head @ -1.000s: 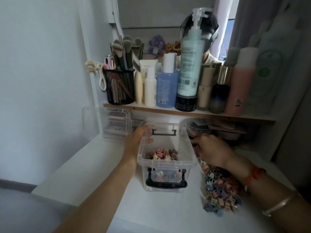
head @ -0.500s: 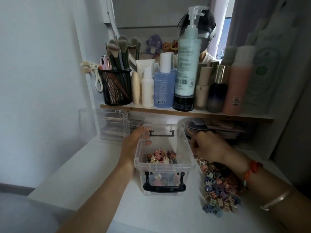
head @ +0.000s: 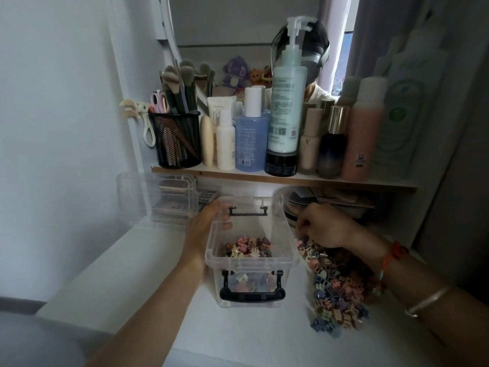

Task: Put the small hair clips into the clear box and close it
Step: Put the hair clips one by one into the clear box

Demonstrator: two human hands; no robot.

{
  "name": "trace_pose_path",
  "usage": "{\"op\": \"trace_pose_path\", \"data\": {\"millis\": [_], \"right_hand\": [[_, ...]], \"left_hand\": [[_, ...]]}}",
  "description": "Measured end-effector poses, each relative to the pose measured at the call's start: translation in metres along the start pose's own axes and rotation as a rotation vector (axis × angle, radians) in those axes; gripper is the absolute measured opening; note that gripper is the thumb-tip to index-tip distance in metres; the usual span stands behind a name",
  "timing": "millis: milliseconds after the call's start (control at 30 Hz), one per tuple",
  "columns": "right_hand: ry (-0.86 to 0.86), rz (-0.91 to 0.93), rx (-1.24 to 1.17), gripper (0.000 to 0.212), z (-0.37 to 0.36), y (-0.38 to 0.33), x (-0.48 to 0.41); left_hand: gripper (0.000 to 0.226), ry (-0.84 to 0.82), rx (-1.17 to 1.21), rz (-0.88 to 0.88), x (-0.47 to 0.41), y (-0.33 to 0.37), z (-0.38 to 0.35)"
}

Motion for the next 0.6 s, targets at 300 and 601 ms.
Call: {"op": "trace_pose_path", "data": {"millis": [300, 601], "right_hand": [[-0.057, -0.038, 0.111, 0.026, -0.006, 0.001, -0.003], [0.082, 0.134, -0.680, 0.010, 0.031, -0.023, 0.012]], "left_hand": [[0.022, 0.013, 0.010, 0.022, 0.000, -0.002, 0.001], [0.022, -0.002, 0.023, 0.022, -0.002, -0.003, 0.001]]}}
Point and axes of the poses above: each hand's wrist, its own x-axis away from the middle knuckle, its own z-axis out of the back of the hand, y = z × x, the point moved 2 cm from there along -x, towards the middle knuckle, and after that the axes turned 11 degrees about -z, right-handed, at the moved point
